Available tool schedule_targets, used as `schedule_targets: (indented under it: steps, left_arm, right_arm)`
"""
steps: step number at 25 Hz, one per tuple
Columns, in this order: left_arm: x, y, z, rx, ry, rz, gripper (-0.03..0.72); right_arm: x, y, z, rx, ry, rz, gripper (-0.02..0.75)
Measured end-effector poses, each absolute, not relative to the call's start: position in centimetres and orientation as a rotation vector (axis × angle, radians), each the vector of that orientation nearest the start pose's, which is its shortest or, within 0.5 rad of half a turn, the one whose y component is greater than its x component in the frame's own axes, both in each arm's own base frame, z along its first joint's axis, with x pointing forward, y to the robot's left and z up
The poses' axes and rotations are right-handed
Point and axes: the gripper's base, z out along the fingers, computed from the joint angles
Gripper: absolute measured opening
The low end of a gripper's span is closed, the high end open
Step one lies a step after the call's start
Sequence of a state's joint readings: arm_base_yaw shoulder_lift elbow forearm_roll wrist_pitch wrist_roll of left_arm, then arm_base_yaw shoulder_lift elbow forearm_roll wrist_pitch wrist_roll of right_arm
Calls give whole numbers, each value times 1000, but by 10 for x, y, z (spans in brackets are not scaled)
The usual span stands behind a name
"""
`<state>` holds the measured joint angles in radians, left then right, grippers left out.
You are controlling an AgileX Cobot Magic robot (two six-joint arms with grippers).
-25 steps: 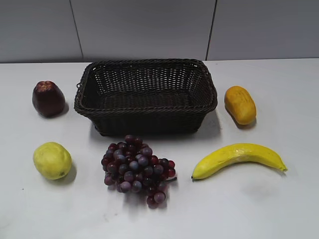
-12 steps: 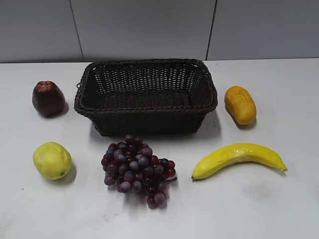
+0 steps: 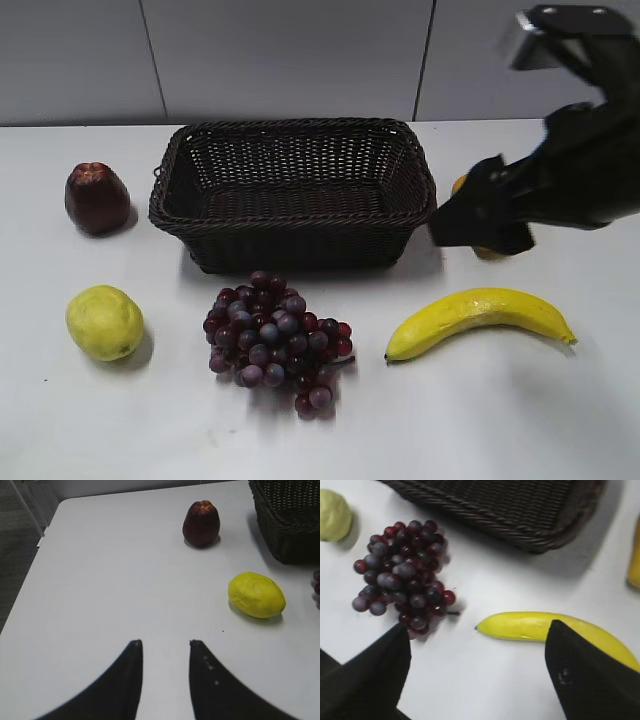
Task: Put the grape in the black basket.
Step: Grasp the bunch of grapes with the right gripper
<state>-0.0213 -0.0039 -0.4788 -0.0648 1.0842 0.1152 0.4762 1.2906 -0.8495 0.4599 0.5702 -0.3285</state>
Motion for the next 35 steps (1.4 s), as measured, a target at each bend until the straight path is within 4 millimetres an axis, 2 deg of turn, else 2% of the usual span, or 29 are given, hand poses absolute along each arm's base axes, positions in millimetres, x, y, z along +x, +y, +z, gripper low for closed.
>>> schedule_targets:
  steps: [7, 10, 14, 25, 32, 35]
  left_arm:
    - [-4, -5, 270, 145, 2078, -21, 237]
    - [-4, -5, 270, 145, 2078, -21, 237]
    - [-4, -5, 270, 145, 2078, -21, 237]
    - [-4, -5, 270, 145, 2078, -21, 237]
    - [-4, -5, 270, 145, 2078, -21, 237]
    - [-4, -5, 270, 145, 2078, -21, 237]
  right_arm:
    - [216, 210, 244, -928, 2442, 589, 654]
    - [217, 234, 231, -1020, 2456, 593, 671]
    - [227, 256, 210, -1067, 2498, 588, 671]
    - [260, 295, 156, -1118, 2590, 609, 671]
    - [267, 300, 121, -1101, 2641, 568, 670]
    - [269, 301, 116, -1112, 2644, 557, 666]
